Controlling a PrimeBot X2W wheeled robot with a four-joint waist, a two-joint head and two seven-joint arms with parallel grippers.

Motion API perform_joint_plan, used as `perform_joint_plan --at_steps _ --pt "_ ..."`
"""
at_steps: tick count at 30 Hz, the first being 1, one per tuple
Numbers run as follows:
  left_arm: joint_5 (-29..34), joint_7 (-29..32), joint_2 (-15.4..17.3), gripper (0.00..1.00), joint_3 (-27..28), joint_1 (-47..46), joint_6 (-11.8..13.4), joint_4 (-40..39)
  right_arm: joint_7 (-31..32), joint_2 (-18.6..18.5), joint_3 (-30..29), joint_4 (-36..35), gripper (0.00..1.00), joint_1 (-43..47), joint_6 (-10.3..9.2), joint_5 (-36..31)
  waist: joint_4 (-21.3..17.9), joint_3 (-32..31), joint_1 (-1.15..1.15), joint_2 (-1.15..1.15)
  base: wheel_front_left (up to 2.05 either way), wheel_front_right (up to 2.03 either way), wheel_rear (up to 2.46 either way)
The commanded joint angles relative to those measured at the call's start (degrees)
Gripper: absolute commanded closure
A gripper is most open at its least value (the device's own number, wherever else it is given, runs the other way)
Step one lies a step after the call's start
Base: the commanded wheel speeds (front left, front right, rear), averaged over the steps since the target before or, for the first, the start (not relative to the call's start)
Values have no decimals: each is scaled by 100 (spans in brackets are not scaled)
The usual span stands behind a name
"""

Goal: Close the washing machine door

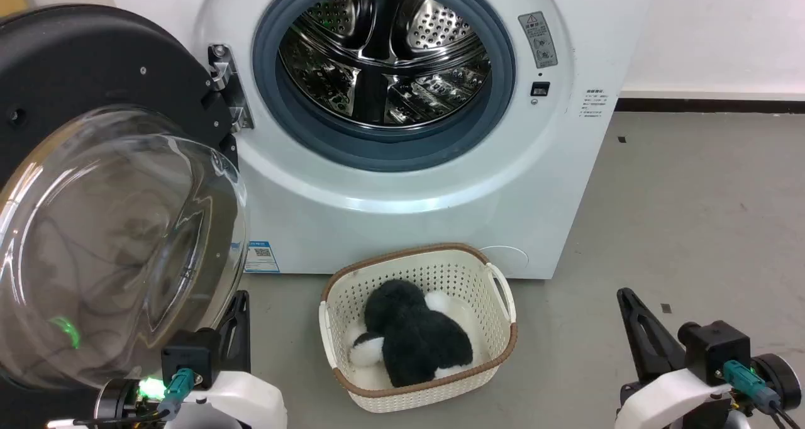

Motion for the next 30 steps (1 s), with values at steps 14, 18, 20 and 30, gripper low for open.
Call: perform_joint_plan --at_steps 14,18,20,30 --pt "-34 -79 0 0 -39 1 33 34 -64 0 3 30 0 5 0 96 13 -1 0 0 0 0 0" --pt "-53 -127 0 0 -54 -1 53 46 -105 1 2 46 0 9 0 144 40 -6 0 0 0 0 0" --pt "-62 -151 0 0 -60 1 63 50 -123 2 8 53 0 10 0 170 61 -10 0 0 0 0 0" --pt "-107 -271 7 0 -74 18 111 67 -213 4 44 75 0 19 1 303 239 -43 0 0 0 0 0"
